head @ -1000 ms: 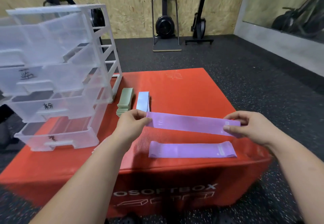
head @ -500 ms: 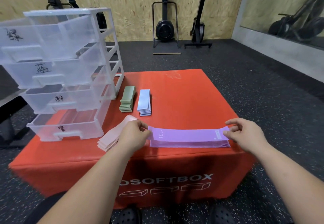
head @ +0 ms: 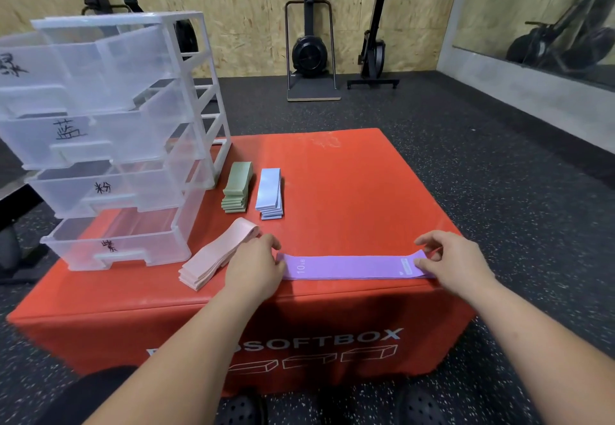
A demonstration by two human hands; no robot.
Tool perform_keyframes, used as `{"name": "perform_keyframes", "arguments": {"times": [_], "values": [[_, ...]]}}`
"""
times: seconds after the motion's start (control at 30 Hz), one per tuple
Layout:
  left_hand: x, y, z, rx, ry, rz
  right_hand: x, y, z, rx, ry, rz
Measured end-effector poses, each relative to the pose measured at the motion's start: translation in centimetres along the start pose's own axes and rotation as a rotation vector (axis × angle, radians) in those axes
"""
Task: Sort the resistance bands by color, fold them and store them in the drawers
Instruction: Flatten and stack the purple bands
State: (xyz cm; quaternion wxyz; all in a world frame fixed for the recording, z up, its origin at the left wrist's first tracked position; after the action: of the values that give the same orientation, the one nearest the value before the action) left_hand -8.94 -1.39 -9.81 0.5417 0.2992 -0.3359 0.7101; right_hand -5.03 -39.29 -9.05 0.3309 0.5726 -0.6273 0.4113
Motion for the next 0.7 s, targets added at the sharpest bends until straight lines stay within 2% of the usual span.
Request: {"name": "perform_keyframes", "arguments": {"times": [0.13, 0.23, 0.3, 0.37, 0.47, 0.7], "values": [[0.0, -0.3, 0.1, -0.087, 0.02, 0.007, -0.1, -0.1, 0.1, 0.035, 0.041, -0.007], [0.3, -0.3, 0.6, -0.241, 0.053, -0.022, 0.3, -0.2, 0.0, 0.079, 0.019, 0.001], [0.5, -0.3, 0.9, -0.348, 0.041, -0.084, 0.7, -0.4, 0.2, 0.172, 0.048, -0.035], [0.6, -0.2, 1.0, -0.422, -0.025, -0.173, 0.9, -0.6, 0.6, 0.296, 0.176, -0.144], [0.7, 0.1, 0.7, -0.439, -0.105, -0.279, 0.8, -0.7, 1.5, 0.345, 0.307, -0.293], [0.8, -0.1, 0.4, -0.423, -0.073, -0.296, 0.4, -0.9, 2.5, 0.352, 0.307, -0.251]]}}
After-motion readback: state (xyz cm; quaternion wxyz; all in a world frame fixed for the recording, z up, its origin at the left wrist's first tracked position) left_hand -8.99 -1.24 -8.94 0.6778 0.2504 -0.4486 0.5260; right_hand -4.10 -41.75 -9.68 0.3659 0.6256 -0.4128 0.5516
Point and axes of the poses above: each hand's wrist, its own y-axis away from the middle knuckle, its own x-axis out of the back of the hand, z = x × y, the point moved 2 cm from there along -y, towards the middle knuckle, and after that the axes turned 9 degrees about y, right-handed, at the moved point
